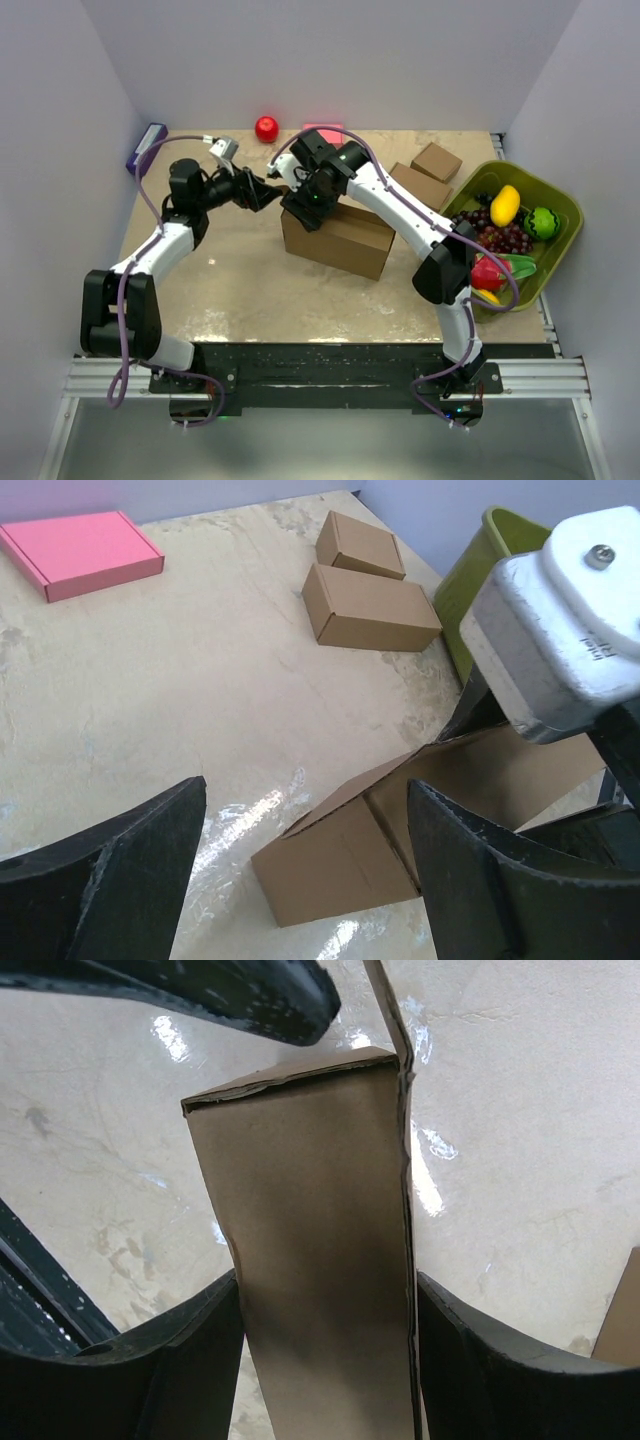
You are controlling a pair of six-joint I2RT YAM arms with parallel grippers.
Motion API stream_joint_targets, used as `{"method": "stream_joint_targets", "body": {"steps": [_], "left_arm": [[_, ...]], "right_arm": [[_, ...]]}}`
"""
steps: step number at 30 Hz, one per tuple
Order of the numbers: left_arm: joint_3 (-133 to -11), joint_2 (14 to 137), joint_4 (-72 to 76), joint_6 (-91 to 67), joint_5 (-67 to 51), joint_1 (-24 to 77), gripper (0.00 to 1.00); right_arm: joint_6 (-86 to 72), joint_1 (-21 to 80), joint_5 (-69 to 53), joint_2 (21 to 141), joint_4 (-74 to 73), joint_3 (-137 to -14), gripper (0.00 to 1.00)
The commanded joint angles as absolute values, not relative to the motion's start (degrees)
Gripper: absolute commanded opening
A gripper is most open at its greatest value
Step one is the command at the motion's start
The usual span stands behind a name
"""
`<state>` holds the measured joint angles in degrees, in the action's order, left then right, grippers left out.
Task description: Fold the paper box
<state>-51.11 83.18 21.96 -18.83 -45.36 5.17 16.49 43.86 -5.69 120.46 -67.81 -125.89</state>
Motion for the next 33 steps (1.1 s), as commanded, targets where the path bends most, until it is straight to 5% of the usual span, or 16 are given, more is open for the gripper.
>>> {"method": "stream_joint_targets", "body": {"steps": [1,9,16,29,30,33], "left_arm": [[-53.0,84.2,27.5,-17.75,-49.57,5.8,0.81],[-51.68,84.81,31.55,-20.13,-52.65,7.11,0.54],[-51.68,83.32,26.55,-16.44,-50.45,7.91,0.23],[-52.73,81.65,20.83,-12.04,-43.87,9.23,0.05],[-52.82,81.48,20.74,-12.13,-43.25,9.32,0.04],[-53.17,81.3,19.78,-12.22,-42.28,9.32,0.02]], "right_arm": [[21.8,43.51,-15.29,122.78,-68.03,-122.35,0.47],[21.62,43.42,-14.68,122.17,-66.98,-121.47,0.49],[19.6,43.24,-11.79,119.27,-63.02,-119.53,0.65],[12.4,43.24,-3.08,111.19,-53.19,-112.24,0.84],[11.87,43.24,-1.77,110.31,-52.56,-111.63,0.99],[9.5,43.24,2.61,106.45,-49.4,-108.47,0.99]]}}
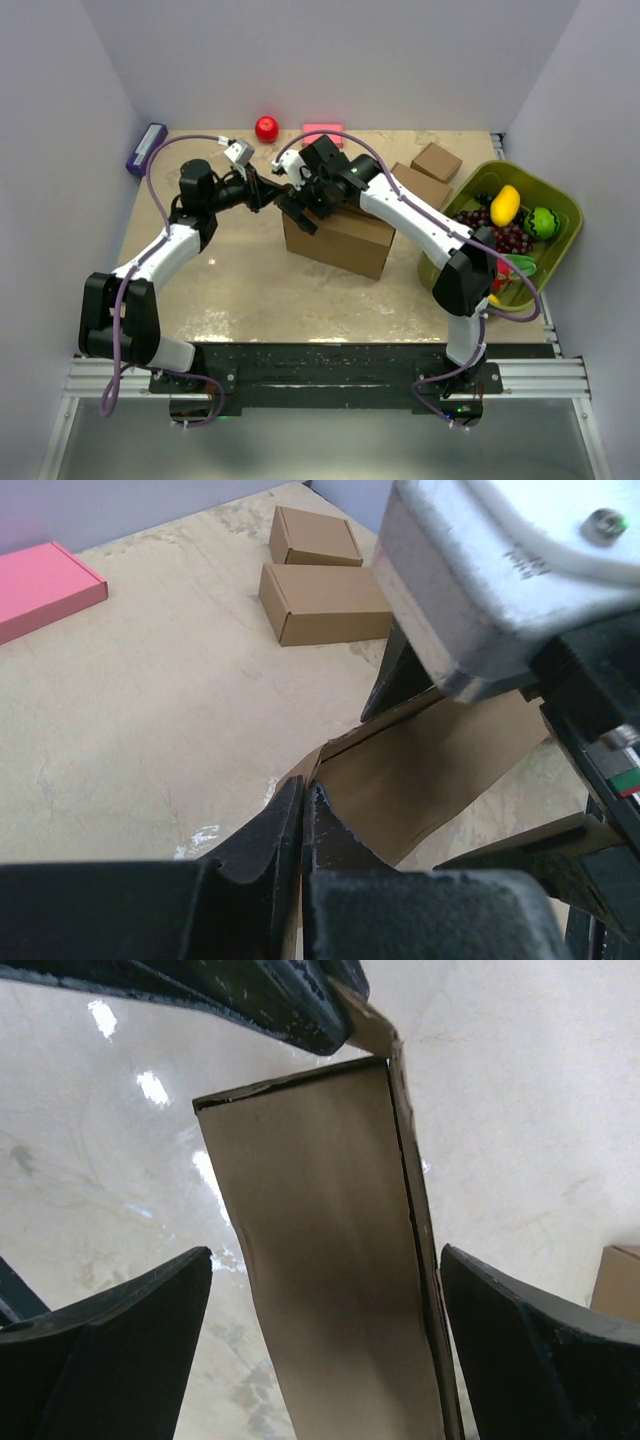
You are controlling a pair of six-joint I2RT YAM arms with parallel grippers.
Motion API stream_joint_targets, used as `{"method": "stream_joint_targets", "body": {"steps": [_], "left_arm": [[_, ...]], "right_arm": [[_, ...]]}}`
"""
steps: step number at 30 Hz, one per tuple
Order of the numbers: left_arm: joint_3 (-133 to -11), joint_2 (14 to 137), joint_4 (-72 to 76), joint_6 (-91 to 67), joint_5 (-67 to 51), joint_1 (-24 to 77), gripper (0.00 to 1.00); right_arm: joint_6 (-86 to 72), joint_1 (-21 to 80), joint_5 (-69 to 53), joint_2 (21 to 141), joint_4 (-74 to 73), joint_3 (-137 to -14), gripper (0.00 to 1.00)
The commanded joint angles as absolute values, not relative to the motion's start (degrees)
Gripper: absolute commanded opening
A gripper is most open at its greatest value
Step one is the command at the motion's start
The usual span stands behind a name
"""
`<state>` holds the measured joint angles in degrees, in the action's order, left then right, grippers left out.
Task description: Fold the paper box
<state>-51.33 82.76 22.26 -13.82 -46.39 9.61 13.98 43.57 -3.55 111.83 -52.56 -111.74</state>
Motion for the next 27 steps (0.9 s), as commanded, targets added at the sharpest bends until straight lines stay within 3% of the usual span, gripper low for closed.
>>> {"method": "stream_joint_targets", "body": {"steps": [1,7,18,27], "left_arm": [[-53.26,81.3,19.78,-12.39,-42.19,9.32,0.02],[-53.61,81.12,19.25,-13.09,-40.7,9.32,0.0],[-54.4,81.47,18.9,-14.5,-40.78,9.32,0.0],[-54.32,81.3,19.95,-15.12,-42.27,9.4,0.0]], "right_arm": [[8.8,43.33,3.94,105.48,-48.52,-106.72,0.99],[2.47,43.33,14.91,96.34,-46.14,-102.4,0.99],[-15.99,42.46,32.68,80.44,-59.06,-93.71,0.99],[-9.77,30.34,28.23,73.21,-45.1,-83.06,0.99]]}}
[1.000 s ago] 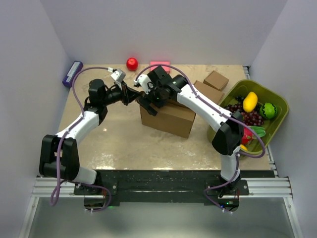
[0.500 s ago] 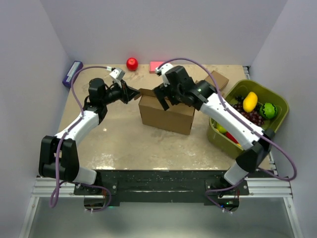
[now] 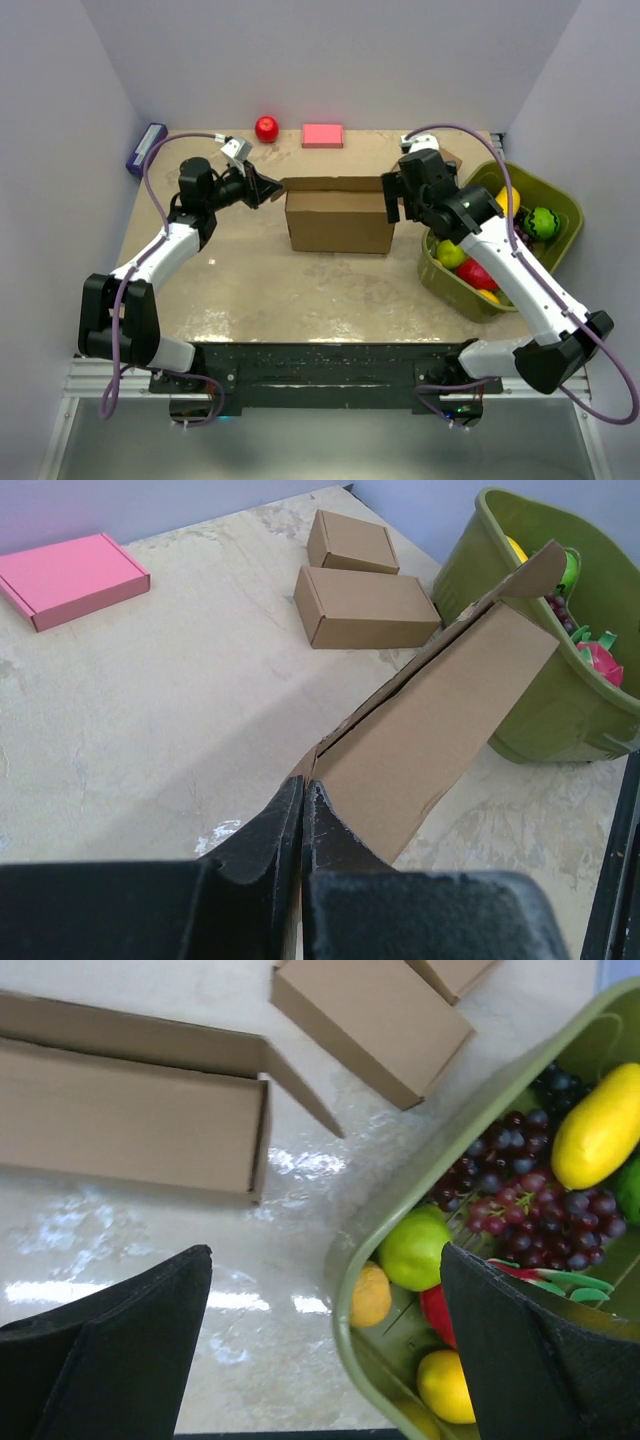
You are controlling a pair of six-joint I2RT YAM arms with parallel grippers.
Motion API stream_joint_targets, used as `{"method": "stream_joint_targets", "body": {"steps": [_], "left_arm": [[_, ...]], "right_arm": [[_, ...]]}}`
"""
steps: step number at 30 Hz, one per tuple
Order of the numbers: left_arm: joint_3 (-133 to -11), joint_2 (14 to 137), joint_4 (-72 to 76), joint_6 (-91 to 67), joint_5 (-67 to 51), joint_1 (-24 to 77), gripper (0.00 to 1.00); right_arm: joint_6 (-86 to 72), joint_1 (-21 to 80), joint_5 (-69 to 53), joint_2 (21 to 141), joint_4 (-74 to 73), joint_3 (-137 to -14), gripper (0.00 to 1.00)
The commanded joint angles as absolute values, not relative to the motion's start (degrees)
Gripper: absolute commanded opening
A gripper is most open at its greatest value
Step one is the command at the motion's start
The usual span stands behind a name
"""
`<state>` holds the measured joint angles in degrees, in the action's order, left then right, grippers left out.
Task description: Fold the paper box
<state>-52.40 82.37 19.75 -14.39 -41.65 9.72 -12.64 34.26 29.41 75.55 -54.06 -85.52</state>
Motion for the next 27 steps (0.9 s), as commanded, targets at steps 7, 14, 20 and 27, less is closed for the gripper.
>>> {"method": "stream_joint_targets", "body": {"steps": [7,14,20,27], "left_arm": [[-54.75,81.56,20.04,-14.68,-42.89,9.49,0.0],[-55.28,82.0,19.6,-14.5,-42.28,9.49,0.0],[-55.37,82.09,18.98,-15.12,-41.13,9.58,0.0],[-56.34,82.26,17.58,-16.43,-39.82,9.84,0.0]], "right_arm": [[-2.56,23.74,17.77,75.58,-30.16,-79.89,0.97],[-0.79,21.71,11.52,78.66,-30.93,-80.94,0.77],[-4.39,21.71,12.04,77.88,-37.26,-81.57,0.73],[-6.59,21.71,10.82,71.81,-42.52,-80.24,0.84]]}}
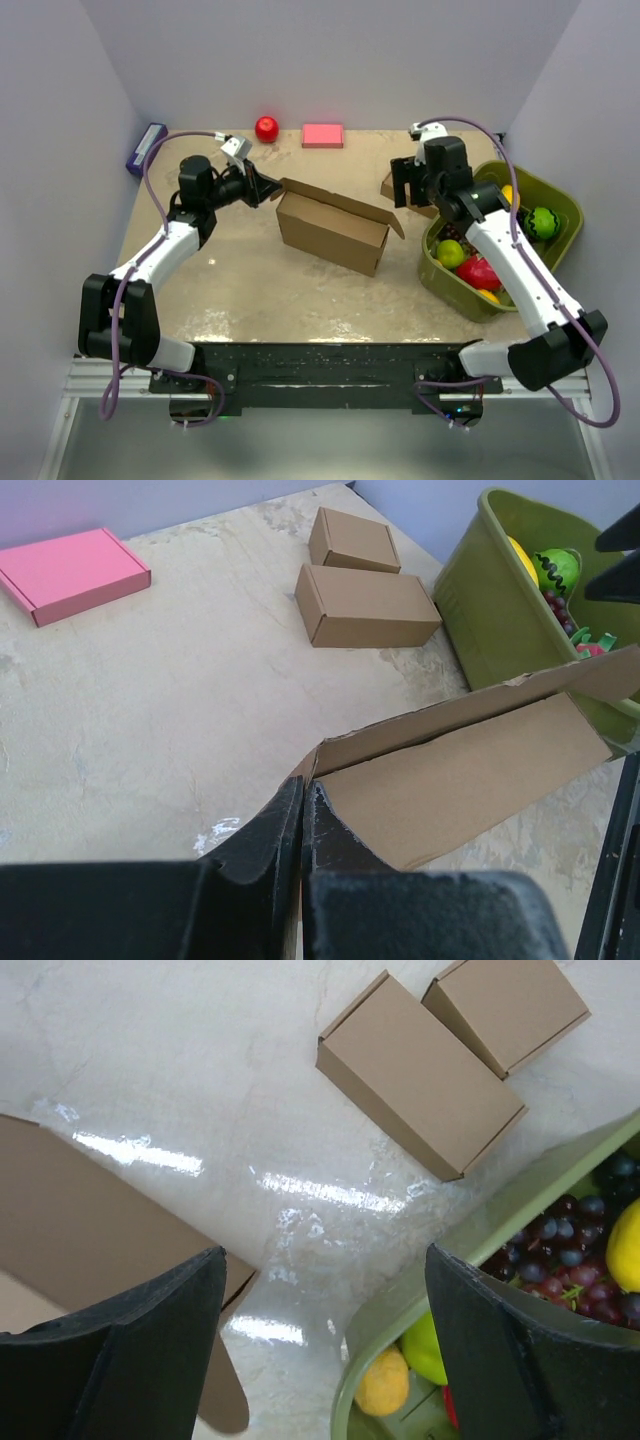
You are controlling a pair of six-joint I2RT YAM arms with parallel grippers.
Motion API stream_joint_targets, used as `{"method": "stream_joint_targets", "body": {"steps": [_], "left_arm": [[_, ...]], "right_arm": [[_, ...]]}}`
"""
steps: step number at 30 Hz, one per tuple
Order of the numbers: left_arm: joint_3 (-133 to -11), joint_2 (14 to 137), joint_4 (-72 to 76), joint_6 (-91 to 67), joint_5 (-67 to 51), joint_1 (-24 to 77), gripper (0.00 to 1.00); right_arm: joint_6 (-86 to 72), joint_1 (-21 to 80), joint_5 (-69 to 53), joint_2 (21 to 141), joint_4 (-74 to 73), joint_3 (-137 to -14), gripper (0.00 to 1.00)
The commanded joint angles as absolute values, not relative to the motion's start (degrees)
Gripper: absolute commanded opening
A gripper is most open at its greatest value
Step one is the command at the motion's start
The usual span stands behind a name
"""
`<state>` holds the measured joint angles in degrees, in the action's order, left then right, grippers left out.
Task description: Fold the paper box
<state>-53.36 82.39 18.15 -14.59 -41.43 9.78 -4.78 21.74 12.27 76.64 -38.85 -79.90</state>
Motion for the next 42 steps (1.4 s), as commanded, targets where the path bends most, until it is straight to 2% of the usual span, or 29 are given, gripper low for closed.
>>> {"method": "stream_joint_targets", "body": {"steps": [1,8,12,21,30,34,37,40,41,42], "left_arm": [[-56.51,82.27,17.06,-16.61,-39.64,9.84,0.0],[-57.74,82.79,14.59,-17.49,-38.32,9.84,0.0],[-58.18,83.23,13.98,-18.28,-38.23,9.84,0.0],[-58.18,83.23,13.62,-18.19,-38.41,10.11,0.0],[-58.27,83.23,13.36,-17.67,-38.23,10.28,0.0],[-58.27,83.41,13.36,-17.84,-38.32,10.28,0.0],[-58.27,83.41,13.36,-18.02,-38.41,10.46,0.0],[-58.36,83.41,13.36,-18.37,-38.23,10.72,0.0],[-58.27,83.41,13.36,-18.54,-38.15,10.81,0.0],[-58.27,83.32,13.36,-18.63,-38.06,10.81,0.0]], "right_arm": [[-7.03,21.71,10.55,71.2,-43.23,-79.98,0.85],[-10.37,21.8,3.08,67.07,-45.88,-76.21,0.85],[-11.86,21.88,1.5,66.53,-46.76,-74.01,0.8],[-11.08,21.97,1.14,66.71,-41.06,-70.4,0.68],[-8.62,22.15,7.11,68.11,-37.45,-69.87,0.68],[-8.17,22.06,5.2,69.61,-36.21,-70.05,0.65],[-8.53,22.15,3.61,70.4,-34.81,-69.44,0.6],[-9.49,22.59,3.34,71.1,-34.54,-69.35,0.48],[-9.84,22.76,3.08,71.28,-34.54,-69.52,0.36],[-10.02,22.94,2.99,71.71,-34.63,-69.78,0.31]]}}
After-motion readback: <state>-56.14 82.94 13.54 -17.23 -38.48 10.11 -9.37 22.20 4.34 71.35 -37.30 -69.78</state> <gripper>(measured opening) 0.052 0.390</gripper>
